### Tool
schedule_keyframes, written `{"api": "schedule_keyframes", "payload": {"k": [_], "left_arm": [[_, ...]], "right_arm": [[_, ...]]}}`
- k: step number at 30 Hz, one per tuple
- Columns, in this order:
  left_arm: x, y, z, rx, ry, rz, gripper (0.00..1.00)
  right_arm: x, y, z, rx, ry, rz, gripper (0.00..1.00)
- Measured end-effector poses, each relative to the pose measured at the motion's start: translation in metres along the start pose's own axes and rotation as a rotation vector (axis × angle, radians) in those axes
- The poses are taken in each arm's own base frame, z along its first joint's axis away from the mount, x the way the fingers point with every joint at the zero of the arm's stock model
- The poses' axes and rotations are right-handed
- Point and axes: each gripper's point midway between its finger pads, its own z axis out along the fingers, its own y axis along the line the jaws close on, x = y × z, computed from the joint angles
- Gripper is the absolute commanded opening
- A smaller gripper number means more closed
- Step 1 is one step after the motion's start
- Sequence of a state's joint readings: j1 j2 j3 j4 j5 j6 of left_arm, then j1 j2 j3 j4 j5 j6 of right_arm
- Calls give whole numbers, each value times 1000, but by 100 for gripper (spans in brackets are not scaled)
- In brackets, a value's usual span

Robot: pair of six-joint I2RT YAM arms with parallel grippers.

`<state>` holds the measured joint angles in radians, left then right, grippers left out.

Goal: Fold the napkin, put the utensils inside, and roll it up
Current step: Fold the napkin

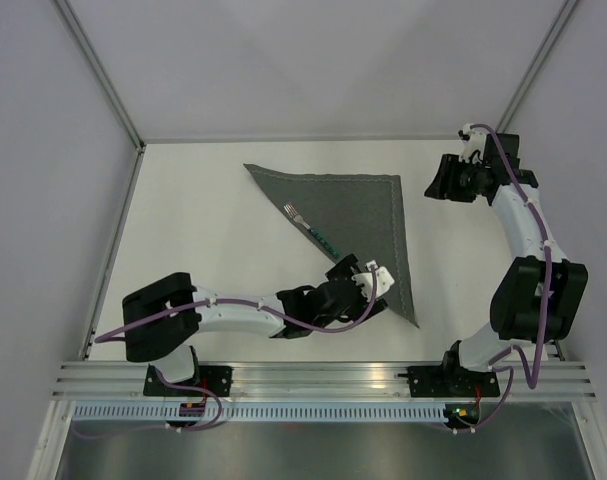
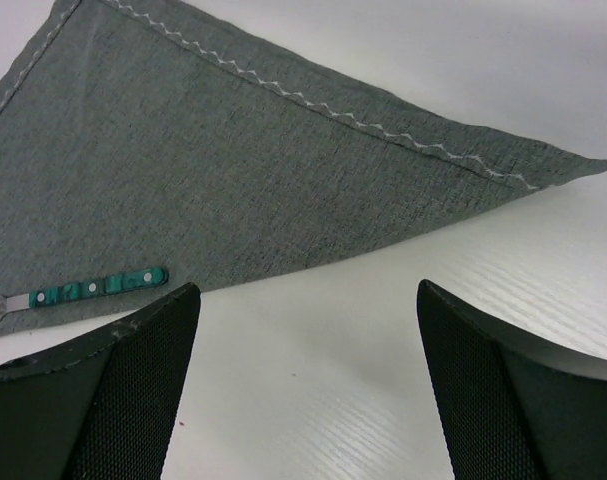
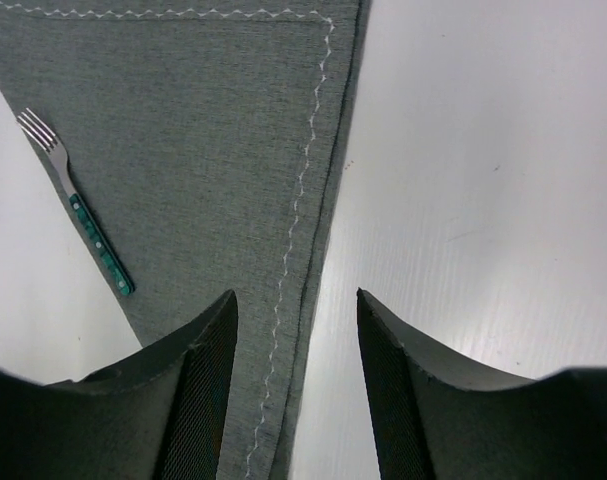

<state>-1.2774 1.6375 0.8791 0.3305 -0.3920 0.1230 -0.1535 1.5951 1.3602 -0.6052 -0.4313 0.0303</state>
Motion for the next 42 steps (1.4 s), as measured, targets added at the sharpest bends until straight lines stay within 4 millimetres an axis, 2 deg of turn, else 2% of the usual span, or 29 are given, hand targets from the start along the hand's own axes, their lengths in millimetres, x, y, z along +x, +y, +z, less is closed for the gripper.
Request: {"api": "schedule_keyframes", "payload": {"k": [3, 9, 11, 14, 17, 20, 24, 29, 36, 42], "left_arm": [[0, 7, 1, -32, 2, -1, 93], [-34, 40, -1, -157, -37, -73, 94], [-39, 63, -12, -210, -28, -149, 94], [-46, 122, -40, -330, -30, -323, 95], [-56, 186, -82, -473, -82, -492, 95], [-70, 220, -123, -555, -146, -601, 96], [-78, 240, -156, -600, -191, -667, 96], [-67, 245, -167, -623, -157, -680, 96], [-53, 249, -170, -647, -109, -677, 96], [-51, 250, -169, -646, -100, -677, 96]], "right_arm": [[0, 4, 1, -21, 0, -7, 55], [11, 16, 17, -21, 50, -75, 51], [21, 38, 31, -24, 88, -154, 47], [46, 91, 56, -89, 160, -290, 43], [79, 142, 81, -163, 242, -417, 41], [107, 173, 106, -182, 313, -515, 40], [132, 204, 139, -171, 359, -625, 39], [156, 233, 162, -172, 388, -712, 39], [145, 231, 174, -141, 355, -739, 39], [141, 229, 179, -128, 339, -750, 39]]}}
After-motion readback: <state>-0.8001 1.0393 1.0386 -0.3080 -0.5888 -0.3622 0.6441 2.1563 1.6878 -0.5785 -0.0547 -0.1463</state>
